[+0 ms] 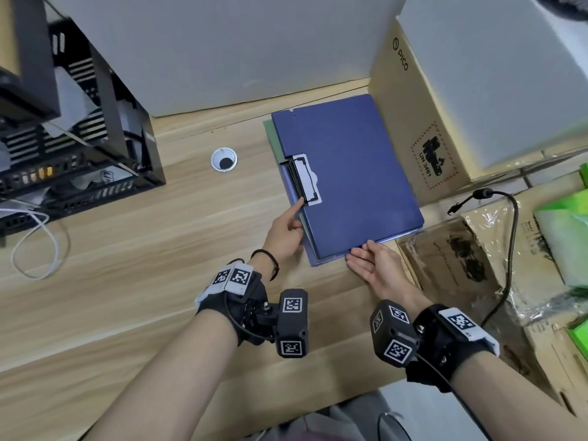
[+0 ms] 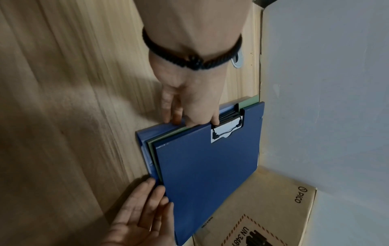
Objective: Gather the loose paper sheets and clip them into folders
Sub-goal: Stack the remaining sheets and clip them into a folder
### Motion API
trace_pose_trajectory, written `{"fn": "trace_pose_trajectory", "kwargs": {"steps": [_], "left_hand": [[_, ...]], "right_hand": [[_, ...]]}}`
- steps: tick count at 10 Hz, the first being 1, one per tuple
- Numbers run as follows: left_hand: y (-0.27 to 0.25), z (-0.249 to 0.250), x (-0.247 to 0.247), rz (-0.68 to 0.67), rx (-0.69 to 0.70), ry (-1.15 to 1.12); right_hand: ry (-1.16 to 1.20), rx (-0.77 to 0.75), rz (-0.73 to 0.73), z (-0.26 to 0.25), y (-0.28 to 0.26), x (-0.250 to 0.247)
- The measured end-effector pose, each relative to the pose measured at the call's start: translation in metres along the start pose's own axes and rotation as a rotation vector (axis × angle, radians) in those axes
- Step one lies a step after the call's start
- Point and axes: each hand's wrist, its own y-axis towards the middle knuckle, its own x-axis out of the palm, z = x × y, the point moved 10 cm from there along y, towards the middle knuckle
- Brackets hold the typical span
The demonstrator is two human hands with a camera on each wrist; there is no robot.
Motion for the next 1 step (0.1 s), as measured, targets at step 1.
{"fn": "trace_pose_trajectory", "kwargs": {"steps": [1], "left_hand": [[-0.0092,-0.0126,-0.0116,-0.062,-0.067,-0.047]], "right_hand": [[-0.085,0.025,-0.049,0.0135,-0.0097,0.006]]}}
